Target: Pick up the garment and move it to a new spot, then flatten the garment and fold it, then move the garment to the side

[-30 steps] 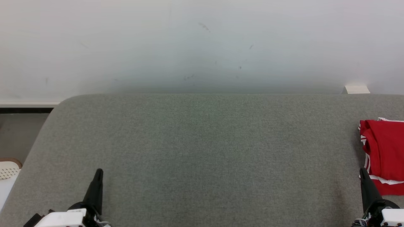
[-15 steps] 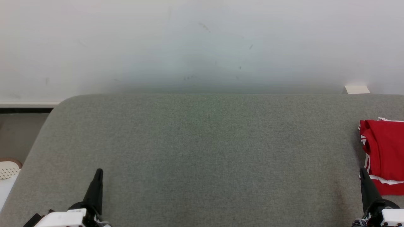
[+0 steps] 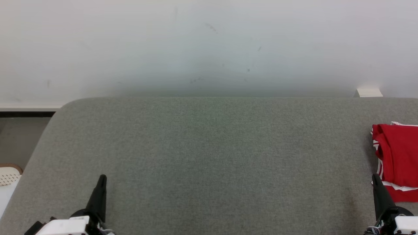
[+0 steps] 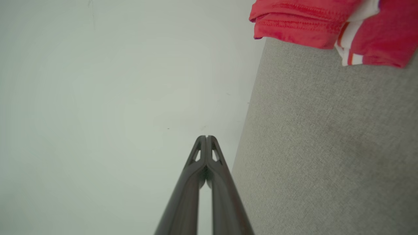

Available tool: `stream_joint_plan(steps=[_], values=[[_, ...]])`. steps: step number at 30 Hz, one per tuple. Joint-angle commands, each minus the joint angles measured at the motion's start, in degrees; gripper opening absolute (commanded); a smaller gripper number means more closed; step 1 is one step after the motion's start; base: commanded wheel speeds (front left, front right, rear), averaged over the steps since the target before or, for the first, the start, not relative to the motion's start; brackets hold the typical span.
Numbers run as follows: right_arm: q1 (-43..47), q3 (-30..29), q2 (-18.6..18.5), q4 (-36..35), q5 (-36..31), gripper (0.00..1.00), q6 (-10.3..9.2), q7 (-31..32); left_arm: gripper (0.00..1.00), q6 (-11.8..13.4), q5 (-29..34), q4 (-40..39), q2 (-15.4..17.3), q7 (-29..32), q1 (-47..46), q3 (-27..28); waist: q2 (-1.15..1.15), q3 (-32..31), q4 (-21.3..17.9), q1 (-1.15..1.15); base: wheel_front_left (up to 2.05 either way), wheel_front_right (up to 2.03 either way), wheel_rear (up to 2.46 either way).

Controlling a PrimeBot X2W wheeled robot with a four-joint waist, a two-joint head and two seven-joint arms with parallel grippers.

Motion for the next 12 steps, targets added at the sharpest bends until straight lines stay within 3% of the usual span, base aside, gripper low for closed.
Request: stream_joint_plan(steps=[1,12], values=[[-0.7,-0.26,0.02,-0.28,-0.08,0.0,-0.1,0.23,0.0,-0.28,-0.76,-0.16,0.36,0.2,-0.41,0.1,0.0,0.0,0.0,0.0,0.0,0.0,0.0],[-0.7,-0.25,0.02,-0.28,-0.08,0.0,-0.1,0.23,0.0,-0.28,-0.76,-0.17,0.36,0.2,-0.41,0.09,0.0,0.0,0.0,0.0,0.0,0.0,0.0]])
